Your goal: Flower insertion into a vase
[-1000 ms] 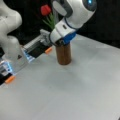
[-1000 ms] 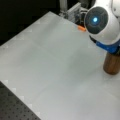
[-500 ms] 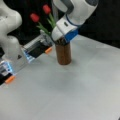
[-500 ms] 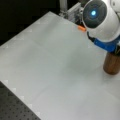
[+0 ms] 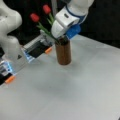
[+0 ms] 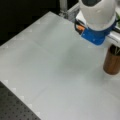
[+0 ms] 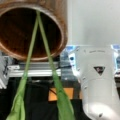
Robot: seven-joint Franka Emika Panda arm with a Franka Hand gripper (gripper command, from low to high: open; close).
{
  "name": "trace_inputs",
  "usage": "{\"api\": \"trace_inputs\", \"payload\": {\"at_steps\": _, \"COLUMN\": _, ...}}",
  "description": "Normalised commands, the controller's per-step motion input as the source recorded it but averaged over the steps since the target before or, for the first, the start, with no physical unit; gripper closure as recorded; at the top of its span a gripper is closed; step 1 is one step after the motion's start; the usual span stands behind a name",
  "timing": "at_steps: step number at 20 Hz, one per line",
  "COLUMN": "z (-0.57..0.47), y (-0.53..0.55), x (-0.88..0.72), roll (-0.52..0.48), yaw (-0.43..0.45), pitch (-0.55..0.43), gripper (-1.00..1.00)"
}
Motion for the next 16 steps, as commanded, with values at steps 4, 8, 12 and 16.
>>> {"api": "trace_inputs", "payload": {"at_steps": 4, "z": -0.18, "y": -0.69, "x": 0.33, "roll": -0.136, "yaw": 0.143, "pitch": -0.467, "gripper": -1.0}}
{"api": "trace_inputs", "payload": {"at_steps": 8, "z": -0.26, "y": -0.68, "x": 0.25, "roll": 0.022, "yaw": 0.104, "pitch": -0.569, "gripper": -1.0}}
{"api": "trace_inputs", "payload": {"at_steps": 12, "z": -0.14, "y": -0.59, "x": 0.18, "roll": 0.054, "yaw": 0.142, "pitch": -0.411, "gripper": -1.0}}
{"api": "trace_inputs", "payload": {"at_steps": 16, "z": 0.0, "y": -0.4, "x": 0.3, "roll": 0.03, "yaw": 0.126, "pitch": -0.182, "gripper": -1.0}}
